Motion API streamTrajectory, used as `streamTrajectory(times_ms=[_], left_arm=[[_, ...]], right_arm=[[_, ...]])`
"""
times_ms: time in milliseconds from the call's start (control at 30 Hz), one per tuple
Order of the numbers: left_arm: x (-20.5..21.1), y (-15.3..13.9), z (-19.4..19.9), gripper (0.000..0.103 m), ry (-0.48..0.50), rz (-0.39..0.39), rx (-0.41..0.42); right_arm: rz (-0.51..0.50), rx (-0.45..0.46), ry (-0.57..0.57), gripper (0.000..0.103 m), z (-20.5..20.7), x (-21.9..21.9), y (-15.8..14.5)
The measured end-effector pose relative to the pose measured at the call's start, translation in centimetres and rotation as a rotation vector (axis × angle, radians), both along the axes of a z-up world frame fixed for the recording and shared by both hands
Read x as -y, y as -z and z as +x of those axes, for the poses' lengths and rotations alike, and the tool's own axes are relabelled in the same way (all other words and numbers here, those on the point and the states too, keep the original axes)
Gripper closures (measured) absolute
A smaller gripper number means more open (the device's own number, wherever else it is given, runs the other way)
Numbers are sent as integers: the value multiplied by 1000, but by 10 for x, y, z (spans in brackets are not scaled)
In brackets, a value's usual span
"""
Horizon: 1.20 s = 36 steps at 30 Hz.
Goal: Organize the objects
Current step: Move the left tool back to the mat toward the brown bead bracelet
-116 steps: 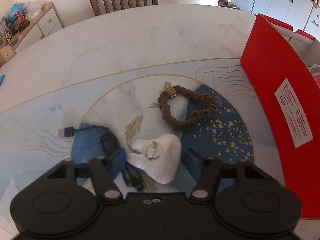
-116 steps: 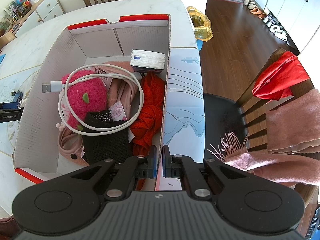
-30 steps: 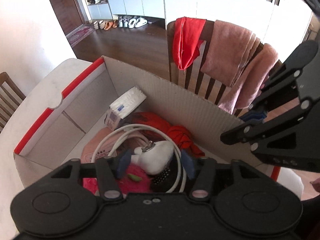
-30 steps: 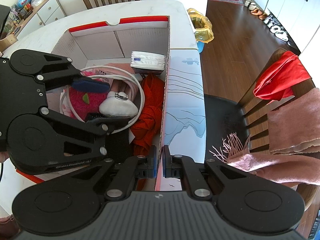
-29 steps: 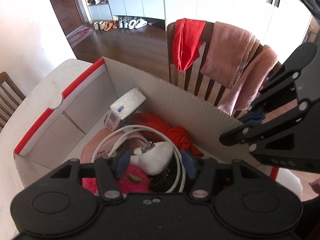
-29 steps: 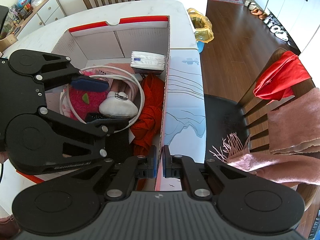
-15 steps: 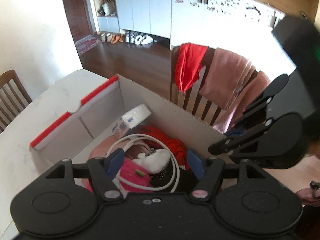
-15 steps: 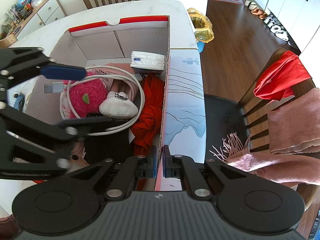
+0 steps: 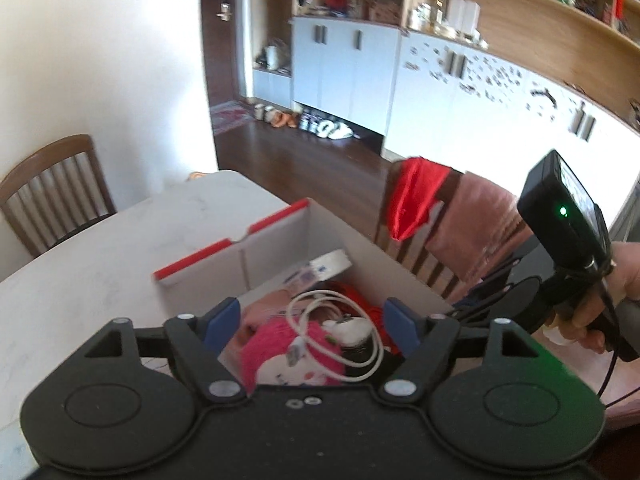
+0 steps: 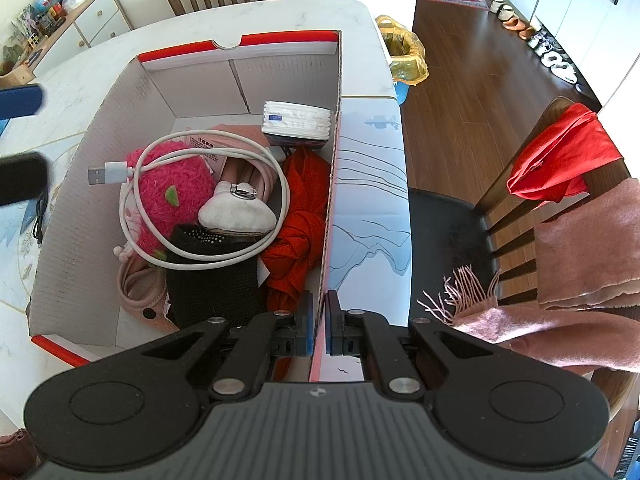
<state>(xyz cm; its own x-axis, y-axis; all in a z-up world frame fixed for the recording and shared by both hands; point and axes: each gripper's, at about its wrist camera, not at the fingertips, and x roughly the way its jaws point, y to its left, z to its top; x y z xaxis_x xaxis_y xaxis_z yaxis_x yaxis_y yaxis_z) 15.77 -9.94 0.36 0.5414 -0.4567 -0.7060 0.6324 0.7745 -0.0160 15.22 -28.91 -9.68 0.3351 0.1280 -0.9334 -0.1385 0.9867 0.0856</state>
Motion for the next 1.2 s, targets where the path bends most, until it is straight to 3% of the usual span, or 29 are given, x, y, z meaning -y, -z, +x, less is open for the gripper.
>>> streamTrajectory(times_ms=[400, 667, 900, 1200], left_arm=[[-89, 2, 7, 1, -302, -8, -1], [-128, 47, 26, 1, -451, 56, -54], [-150, 98, 46, 1, -524, 106, -134], [-144, 137, 66, 5, -500, 179, -170]], right_arm=[[3, -2, 4, 99, -1, 1, -1], [3, -2, 5, 99, -1, 1, -1], [5, -3, 6, 99, -2, 1, -1], [-4, -6, 8, 98, -2, 2, -1]])
